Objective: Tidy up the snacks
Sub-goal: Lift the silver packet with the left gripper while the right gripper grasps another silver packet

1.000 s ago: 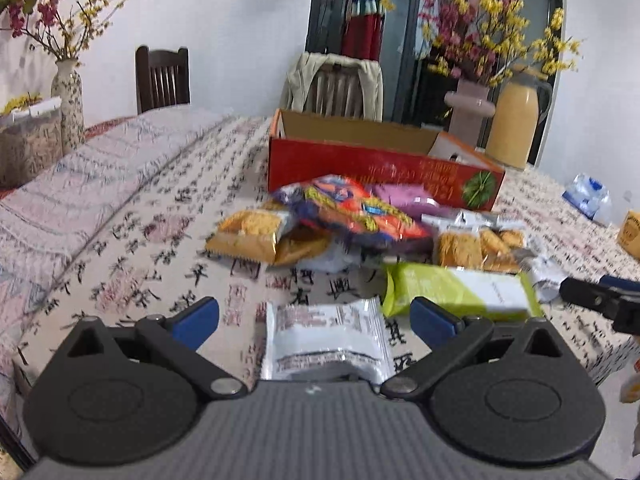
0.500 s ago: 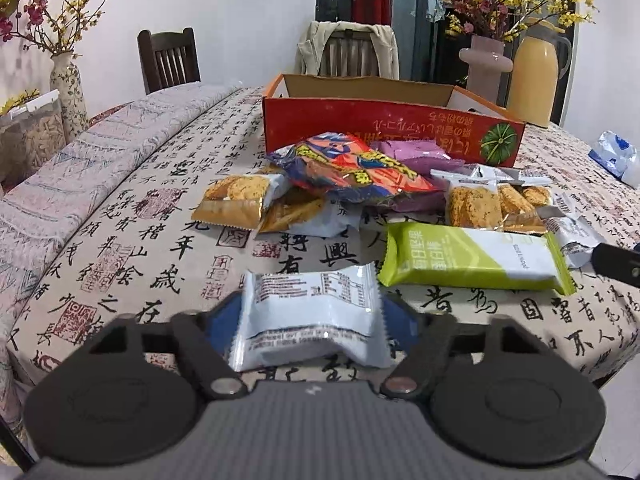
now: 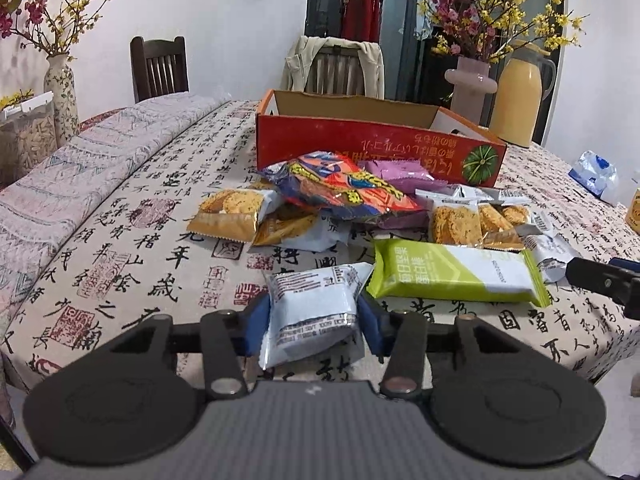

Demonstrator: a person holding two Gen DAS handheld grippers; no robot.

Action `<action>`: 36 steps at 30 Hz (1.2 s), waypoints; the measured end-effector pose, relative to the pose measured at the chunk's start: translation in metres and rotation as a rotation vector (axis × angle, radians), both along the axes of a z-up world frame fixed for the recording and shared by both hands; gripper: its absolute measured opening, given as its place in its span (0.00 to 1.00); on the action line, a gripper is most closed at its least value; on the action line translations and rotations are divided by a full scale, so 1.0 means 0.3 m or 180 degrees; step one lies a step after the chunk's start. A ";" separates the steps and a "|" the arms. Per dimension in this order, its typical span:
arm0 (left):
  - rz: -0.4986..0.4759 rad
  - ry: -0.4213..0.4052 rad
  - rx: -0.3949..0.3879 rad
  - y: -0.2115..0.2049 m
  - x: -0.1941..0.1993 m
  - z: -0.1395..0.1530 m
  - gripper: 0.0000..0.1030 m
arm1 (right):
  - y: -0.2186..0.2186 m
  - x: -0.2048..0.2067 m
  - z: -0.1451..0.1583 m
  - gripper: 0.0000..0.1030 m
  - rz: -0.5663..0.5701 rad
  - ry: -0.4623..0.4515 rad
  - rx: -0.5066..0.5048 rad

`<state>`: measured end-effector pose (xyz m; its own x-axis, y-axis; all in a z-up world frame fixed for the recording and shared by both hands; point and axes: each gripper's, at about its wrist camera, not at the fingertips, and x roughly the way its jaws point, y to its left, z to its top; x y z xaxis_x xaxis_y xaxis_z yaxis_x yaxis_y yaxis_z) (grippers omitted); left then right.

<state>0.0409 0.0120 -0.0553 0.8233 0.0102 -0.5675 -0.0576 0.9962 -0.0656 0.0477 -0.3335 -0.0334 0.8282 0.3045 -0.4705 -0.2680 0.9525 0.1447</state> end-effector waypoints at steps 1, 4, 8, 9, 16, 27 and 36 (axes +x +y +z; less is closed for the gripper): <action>-0.0002 -0.0018 -0.0002 0.001 -0.003 0.004 0.47 | -0.001 -0.001 0.001 1.00 0.0000 0.0000 0.0001; -0.0003 -0.0090 -0.0002 0.007 -0.015 0.020 0.47 | -0.005 0.001 0.004 1.00 -0.0016 -0.0011 0.0006; 0.0014 -0.0196 0.0010 0.020 -0.029 0.045 0.47 | -0.026 0.015 0.014 1.00 -0.0091 -0.0035 -0.0019; 0.0020 -0.0227 0.0009 0.025 -0.031 0.051 0.47 | -0.029 0.023 0.013 1.00 -0.0111 -0.0030 -0.0036; 0.0071 -0.0262 -0.0014 0.052 -0.022 0.060 0.47 | -0.023 0.098 -0.011 0.95 -0.0213 0.0010 -0.0209; 0.0129 -0.0262 -0.0036 0.081 -0.009 0.050 0.47 | 0.028 0.202 -0.064 0.83 -0.0158 0.0166 -0.0409; 0.0155 -0.0295 -0.0052 0.090 -0.016 0.056 0.47 | 0.043 0.186 -0.074 0.42 -0.0070 0.0111 -0.0481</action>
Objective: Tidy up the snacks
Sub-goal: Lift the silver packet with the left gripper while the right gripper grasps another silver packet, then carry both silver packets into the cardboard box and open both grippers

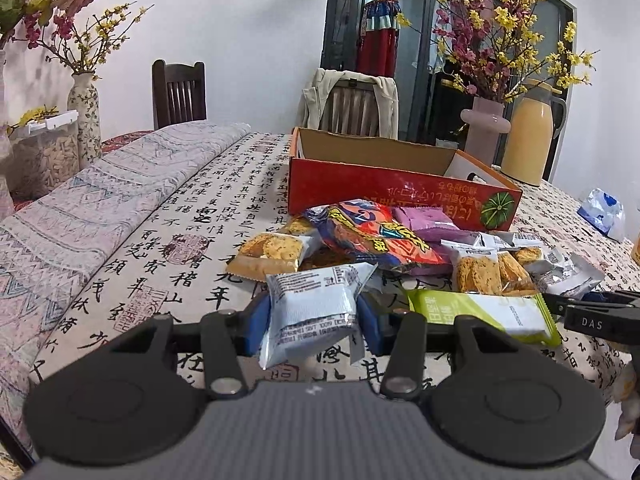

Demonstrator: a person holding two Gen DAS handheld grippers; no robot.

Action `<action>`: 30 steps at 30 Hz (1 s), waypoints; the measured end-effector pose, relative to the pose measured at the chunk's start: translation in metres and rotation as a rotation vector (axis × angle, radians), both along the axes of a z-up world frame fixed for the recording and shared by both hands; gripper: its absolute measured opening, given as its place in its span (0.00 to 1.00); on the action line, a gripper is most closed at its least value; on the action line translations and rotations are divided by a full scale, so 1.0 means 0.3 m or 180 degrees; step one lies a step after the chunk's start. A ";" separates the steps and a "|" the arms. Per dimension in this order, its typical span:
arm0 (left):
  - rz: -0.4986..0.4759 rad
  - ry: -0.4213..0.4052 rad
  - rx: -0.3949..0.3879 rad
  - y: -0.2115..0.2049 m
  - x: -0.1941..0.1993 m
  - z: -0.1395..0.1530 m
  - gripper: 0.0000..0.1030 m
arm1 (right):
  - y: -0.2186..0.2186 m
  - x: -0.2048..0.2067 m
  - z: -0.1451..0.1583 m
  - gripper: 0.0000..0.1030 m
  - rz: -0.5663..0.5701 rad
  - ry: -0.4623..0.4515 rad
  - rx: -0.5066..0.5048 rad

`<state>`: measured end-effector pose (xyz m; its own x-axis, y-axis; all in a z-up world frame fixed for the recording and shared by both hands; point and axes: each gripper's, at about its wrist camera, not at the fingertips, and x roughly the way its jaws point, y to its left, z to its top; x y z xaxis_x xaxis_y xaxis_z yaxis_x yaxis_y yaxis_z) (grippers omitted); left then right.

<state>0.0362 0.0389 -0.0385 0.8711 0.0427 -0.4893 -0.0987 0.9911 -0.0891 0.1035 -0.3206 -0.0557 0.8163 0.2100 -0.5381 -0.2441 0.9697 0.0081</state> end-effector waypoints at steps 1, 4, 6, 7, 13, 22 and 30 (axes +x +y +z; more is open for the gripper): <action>0.0004 -0.0003 0.0000 0.001 0.000 0.000 0.47 | 0.001 -0.004 0.001 0.36 0.0027 -0.0009 -0.0009; 0.0018 -0.0006 0.0002 0.004 0.000 0.000 0.47 | 0.000 -0.011 0.004 0.21 0.0051 -0.0022 -0.0005; 0.0027 -0.0009 0.0001 0.007 -0.001 0.002 0.47 | -0.005 -0.013 0.005 0.19 0.0051 -0.0026 0.0005; 0.0030 -0.0013 0.0000 0.010 -0.001 0.003 0.47 | -0.008 -0.014 0.006 0.18 0.0047 -0.0032 0.0016; 0.0065 -0.0058 -0.0007 0.021 -0.009 0.015 0.47 | -0.025 -0.035 0.020 0.17 0.0027 -0.0116 0.0058; 0.0085 -0.0124 -0.0001 0.020 -0.017 0.035 0.47 | -0.049 -0.068 0.055 0.17 -0.0017 -0.0254 0.0123; 0.0140 -0.0207 -0.0009 0.035 -0.014 0.070 0.47 | -0.062 -0.068 0.084 0.16 -0.0028 -0.0332 0.0146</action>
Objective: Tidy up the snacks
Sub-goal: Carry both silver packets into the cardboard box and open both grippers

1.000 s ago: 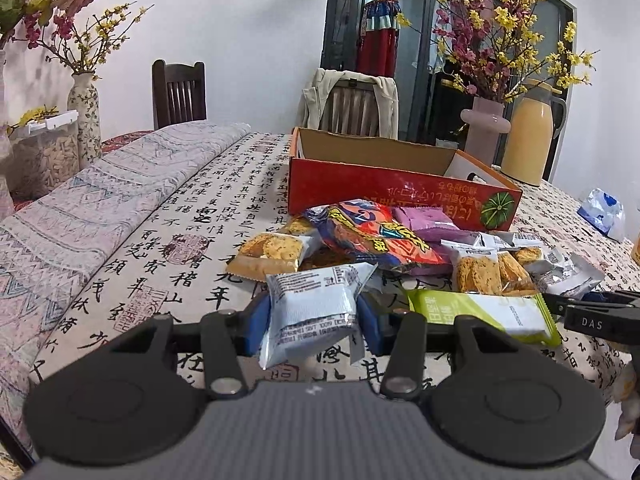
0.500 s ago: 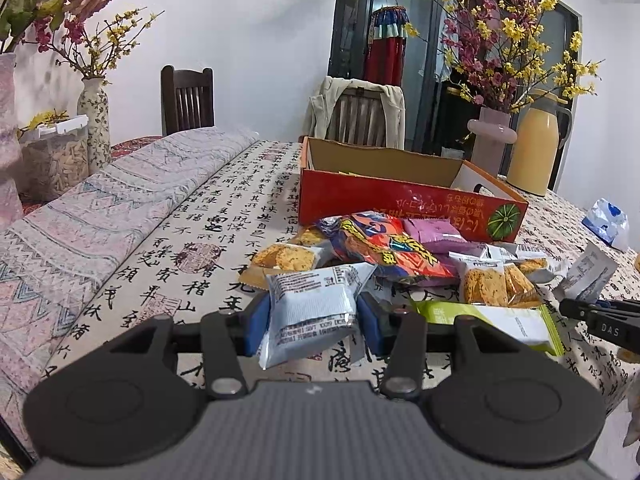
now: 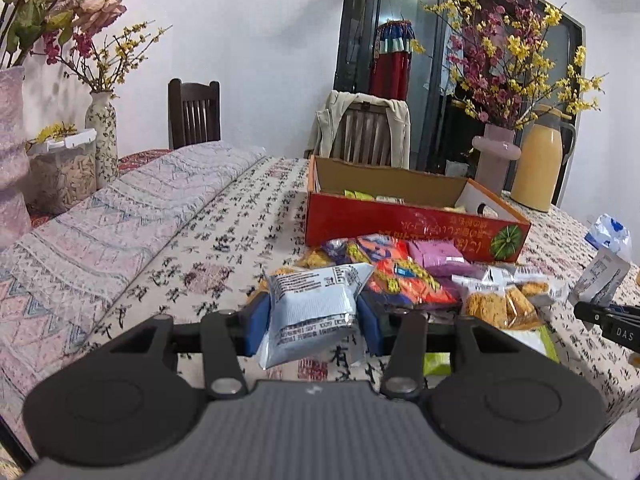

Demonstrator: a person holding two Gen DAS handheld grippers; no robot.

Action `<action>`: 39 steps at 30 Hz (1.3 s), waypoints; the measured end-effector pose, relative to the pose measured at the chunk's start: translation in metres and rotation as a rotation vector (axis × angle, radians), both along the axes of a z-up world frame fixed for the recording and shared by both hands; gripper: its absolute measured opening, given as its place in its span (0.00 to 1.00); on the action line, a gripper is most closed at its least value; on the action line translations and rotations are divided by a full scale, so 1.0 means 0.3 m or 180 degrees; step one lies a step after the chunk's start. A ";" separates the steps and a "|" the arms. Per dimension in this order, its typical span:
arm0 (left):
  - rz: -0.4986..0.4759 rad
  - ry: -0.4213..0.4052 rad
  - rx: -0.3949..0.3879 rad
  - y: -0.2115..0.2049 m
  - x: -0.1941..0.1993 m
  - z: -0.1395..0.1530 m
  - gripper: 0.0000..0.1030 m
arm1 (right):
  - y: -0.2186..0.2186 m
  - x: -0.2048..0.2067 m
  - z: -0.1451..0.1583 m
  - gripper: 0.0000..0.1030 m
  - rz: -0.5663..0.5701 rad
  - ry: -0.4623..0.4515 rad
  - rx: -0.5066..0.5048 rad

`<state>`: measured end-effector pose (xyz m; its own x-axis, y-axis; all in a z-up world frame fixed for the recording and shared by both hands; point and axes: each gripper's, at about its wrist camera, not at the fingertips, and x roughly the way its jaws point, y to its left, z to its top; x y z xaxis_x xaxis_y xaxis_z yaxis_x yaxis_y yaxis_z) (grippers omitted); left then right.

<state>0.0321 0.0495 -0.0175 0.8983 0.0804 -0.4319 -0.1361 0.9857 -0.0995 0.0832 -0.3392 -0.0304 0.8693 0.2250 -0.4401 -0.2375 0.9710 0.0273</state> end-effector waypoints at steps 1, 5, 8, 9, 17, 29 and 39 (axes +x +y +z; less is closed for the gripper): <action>0.0002 -0.0022 0.0001 0.001 0.001 0.009 0.47 | -0.002 -0.001 0.008 0.16 -0.0001 -0.0021 0.0008; -0.0011 -0.0117 0.0020 -0.001 0.011 0.048 0.47 | -0.006 -0.002 0.040 0.15 0.0012 -0.0106 0.0030; -0.0031 -0.0175 0.0034 -0.008 0.031 0.074 0.47 | -0.001 -0.003 0.059 0.14 0.0034 -0.0160 0.0038; -0.0040 -0.0191 0.0038 -0.011 0.038 0.081 0.47 | 0.001 -0.002 0.063 0.14 0.0042 -0.0175 0.0041; -0.0130 -0.0287 0.0097 -0.038 0.127 0.130 0.47 | 0.032 0.041 0.102 0.14 0.0120 -0.0277 0.0047; -0.0243 -0.0402 0.0229 -0.087 0.349 0.202 0.47 | 0.121 0.208 0.170 0.14 0.0295 -0.0477 0.0012; -0.0293 -0.0406 0.0244 -0.104 0.543 0.257 0.47 | 0.172 0.396 0.244 0.14 0.0342 -0.0550 0.0086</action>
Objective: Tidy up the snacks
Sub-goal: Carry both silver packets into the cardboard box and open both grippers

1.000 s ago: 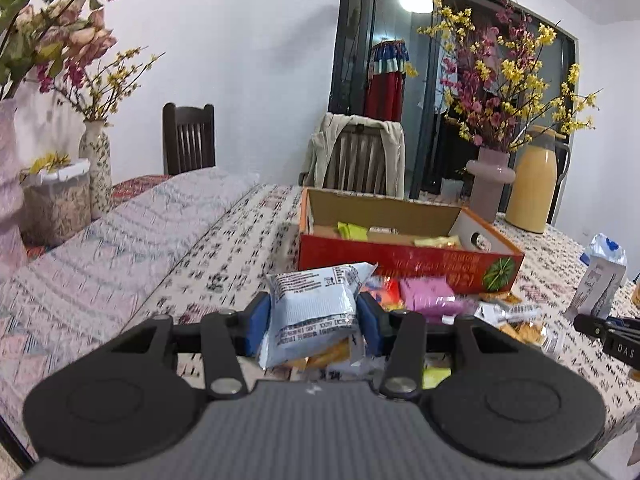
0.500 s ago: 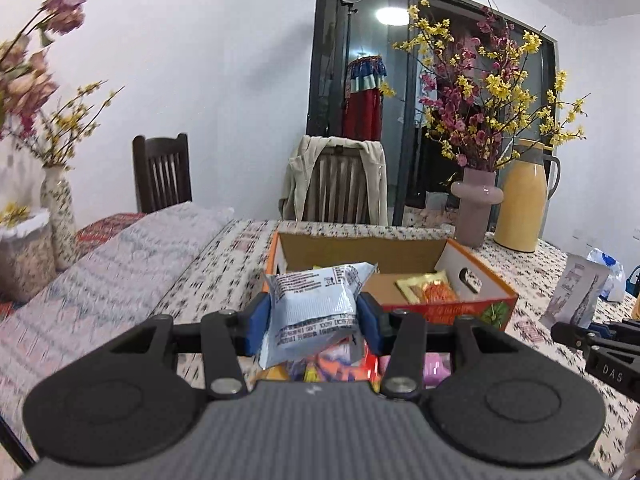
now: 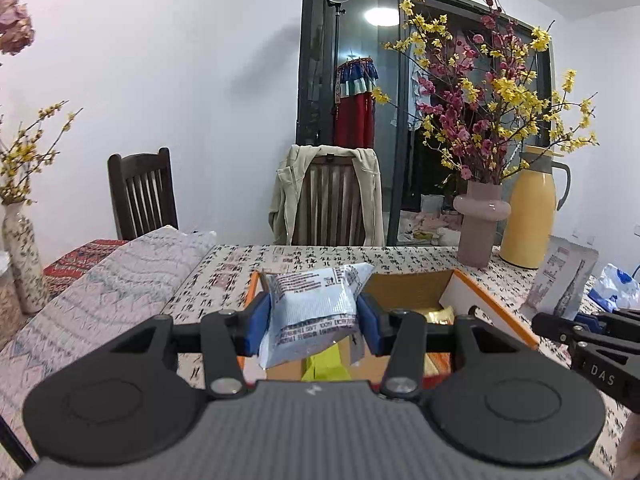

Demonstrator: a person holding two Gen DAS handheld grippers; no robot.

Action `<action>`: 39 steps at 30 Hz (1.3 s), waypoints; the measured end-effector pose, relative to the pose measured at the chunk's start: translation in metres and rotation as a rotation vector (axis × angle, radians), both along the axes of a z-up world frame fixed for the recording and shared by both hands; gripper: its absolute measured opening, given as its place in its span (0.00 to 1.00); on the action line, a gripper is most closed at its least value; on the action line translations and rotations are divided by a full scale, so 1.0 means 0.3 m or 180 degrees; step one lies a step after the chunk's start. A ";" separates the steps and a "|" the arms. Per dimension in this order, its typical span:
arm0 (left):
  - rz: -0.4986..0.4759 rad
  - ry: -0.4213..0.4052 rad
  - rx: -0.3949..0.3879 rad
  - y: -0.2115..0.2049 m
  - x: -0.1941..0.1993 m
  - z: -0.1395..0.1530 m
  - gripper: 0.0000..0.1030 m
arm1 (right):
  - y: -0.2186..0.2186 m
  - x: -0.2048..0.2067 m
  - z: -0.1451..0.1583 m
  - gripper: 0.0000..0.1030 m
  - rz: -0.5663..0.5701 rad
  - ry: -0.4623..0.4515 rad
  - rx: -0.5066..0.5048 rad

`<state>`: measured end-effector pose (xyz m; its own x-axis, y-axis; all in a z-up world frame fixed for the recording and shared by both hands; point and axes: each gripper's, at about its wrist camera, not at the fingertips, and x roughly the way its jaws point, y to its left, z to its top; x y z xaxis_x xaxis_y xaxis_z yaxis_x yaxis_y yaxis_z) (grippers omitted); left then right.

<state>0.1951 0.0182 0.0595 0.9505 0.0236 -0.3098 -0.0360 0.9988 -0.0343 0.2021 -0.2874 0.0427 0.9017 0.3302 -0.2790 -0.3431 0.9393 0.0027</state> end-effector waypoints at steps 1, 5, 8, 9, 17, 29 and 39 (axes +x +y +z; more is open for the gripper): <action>-0.0002 0.0009 -0.0002 -0.001 0.022 0.004 0.47 | 0.007 0.020 0.006 0.14 0.0010 0.0004 0.0007; -0.0007 0.0050 0.0001 -0.005 0.107 0.015 0.47 | 0.029 0.103 0.028 0.14 0.0026 0.0031 0.0035; -0.0003 0.0096 0.0023 -0.009 0.172 0.011 0.47 | 0.041 0.168 0.027 0.14 0.0024 0.0080 0.0059; 0.0000 0.0123 0.0027 -0.009 0.195 0.004 0.47 | 0.044 0.188 0.022 0.14 0.0022 0.0106 0.0066; 0.0125 0.0333 0.0041 0.003 0.321 -0.097 0.46 | 0.052 0.293 -0.060 0.14 -0.0012 0.0295 0.0092; 0.0075 0.0234 -0.0076 0.021 0.297 -0.111 0.85 | 0.077 0.292 -0.098 0.61 0.0066 0.0419 0.0054; 0.0093 0.0055 -0.0106 0.016 0.244 -0.080 1.00 | 0.056 0.257 -0.082 1.00 -0.0036 0.0311 0.0156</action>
<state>0.2682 0.0230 0.0357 0.9441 0.0405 -0.3272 -0.0658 0.9956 -0.0667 0.2791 -0.2707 0.0180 0.8747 0.3356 -0.3496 -0.3284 0.9410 0.0817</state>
